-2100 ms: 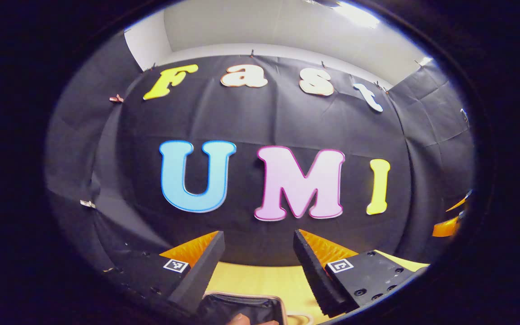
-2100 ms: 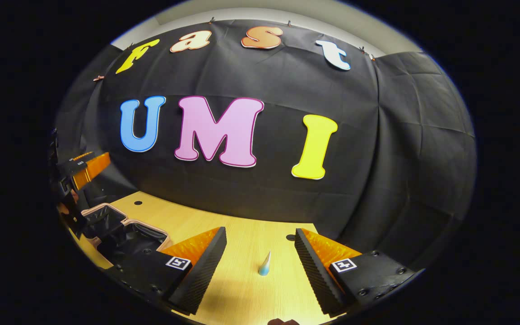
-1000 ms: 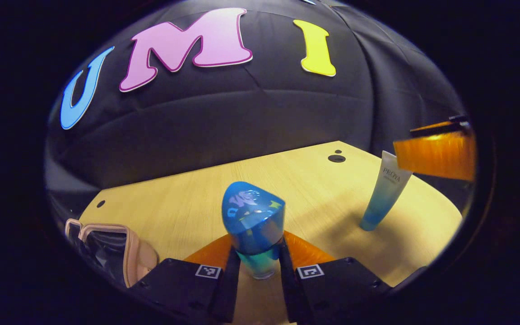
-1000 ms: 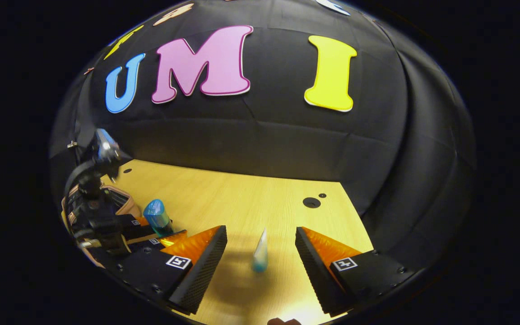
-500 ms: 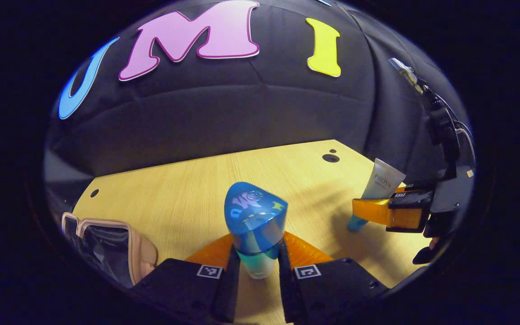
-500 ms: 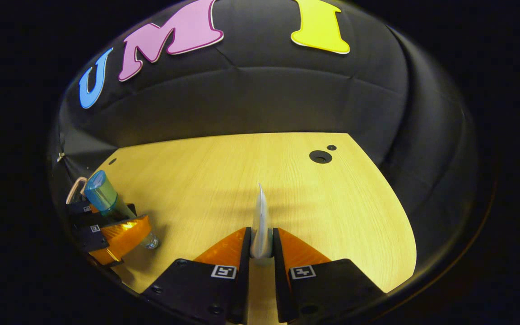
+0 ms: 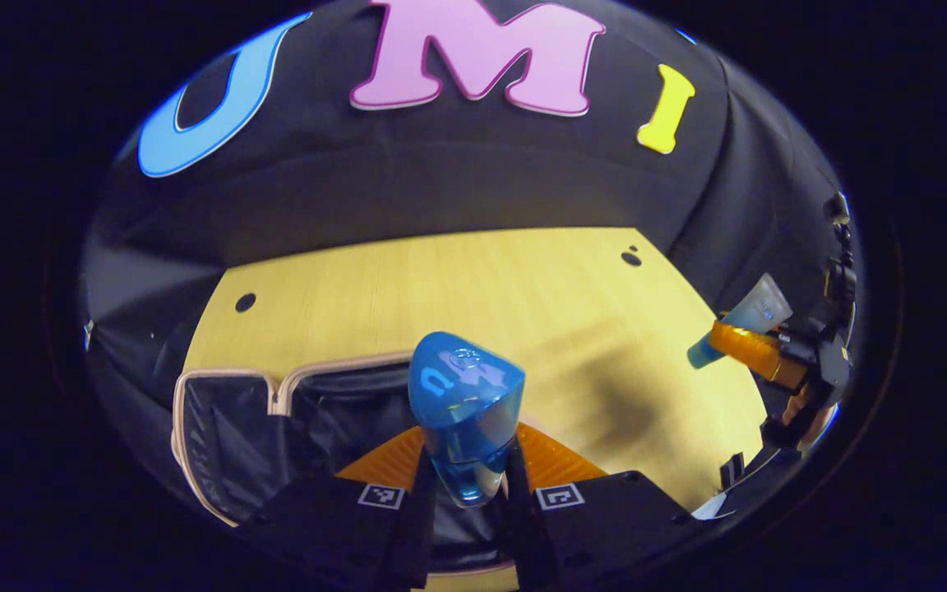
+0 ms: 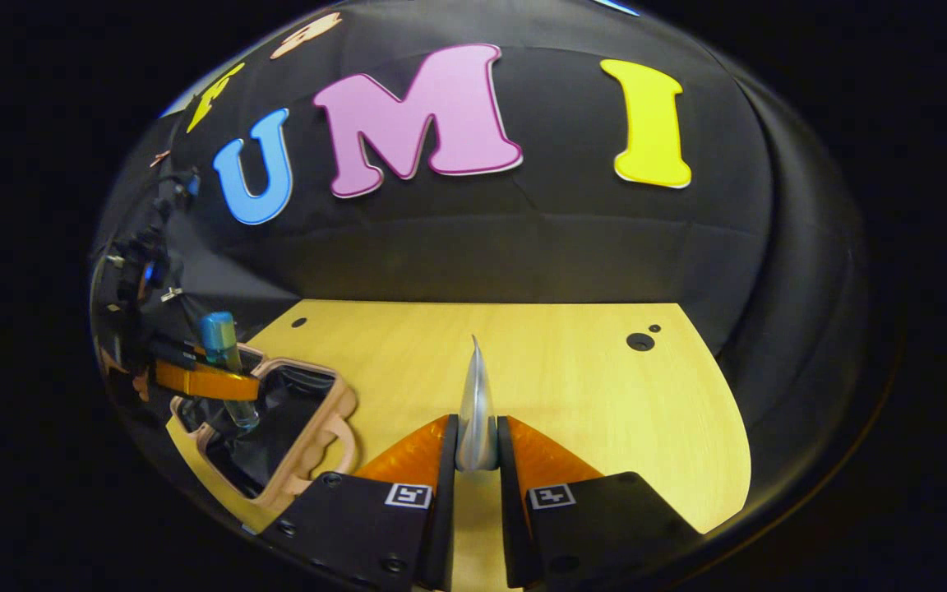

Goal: First open the suitcase, pack the skin care products into it, and then close the suitcase.

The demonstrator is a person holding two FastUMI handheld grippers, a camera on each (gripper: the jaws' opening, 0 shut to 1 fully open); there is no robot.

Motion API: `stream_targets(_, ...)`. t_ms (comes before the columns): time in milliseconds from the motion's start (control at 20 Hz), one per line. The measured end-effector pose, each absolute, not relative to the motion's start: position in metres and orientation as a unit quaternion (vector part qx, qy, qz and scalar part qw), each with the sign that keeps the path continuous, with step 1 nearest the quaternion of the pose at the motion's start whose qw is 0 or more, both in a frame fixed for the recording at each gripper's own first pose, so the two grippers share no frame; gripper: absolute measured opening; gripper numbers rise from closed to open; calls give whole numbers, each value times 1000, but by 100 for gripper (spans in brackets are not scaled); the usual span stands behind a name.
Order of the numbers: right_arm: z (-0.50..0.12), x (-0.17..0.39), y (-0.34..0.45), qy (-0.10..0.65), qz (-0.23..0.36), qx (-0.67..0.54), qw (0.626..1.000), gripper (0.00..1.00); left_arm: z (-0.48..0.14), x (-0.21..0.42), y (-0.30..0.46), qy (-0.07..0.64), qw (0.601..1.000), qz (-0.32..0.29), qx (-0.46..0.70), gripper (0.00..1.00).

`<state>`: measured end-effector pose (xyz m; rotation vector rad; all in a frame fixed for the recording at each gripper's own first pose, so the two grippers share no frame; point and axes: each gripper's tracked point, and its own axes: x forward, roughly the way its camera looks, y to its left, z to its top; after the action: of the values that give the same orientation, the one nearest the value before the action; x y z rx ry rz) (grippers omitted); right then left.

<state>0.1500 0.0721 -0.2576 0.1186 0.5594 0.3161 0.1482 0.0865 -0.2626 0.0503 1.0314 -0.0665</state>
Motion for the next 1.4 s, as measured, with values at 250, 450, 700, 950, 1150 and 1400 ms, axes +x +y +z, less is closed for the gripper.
stream_targets(250,-231,111,117,263,189,38,945,28,-351,79,161,660,751,23,9,43)
stream_targets(450,-231,84,136,273,202,22,940,28,-393,59,182,697,714,67,-10,48)
stream_targets(700,-235,62,169,291,234,15,927,28,-363,63,185,642,764,54,-11,71)
stream_targets(950,-260,47,262,361,301,60,881,28,-247,67,226,461,887,32,6,99)
stream_targets(1150,-336,15,358,537,299,132,778,28,-207,2,314,417,904,94,-14,99)
stream_targets(1400,-396,2,391,651,234,124,712,28,-227,-83,407,421,876,196,-129,97)
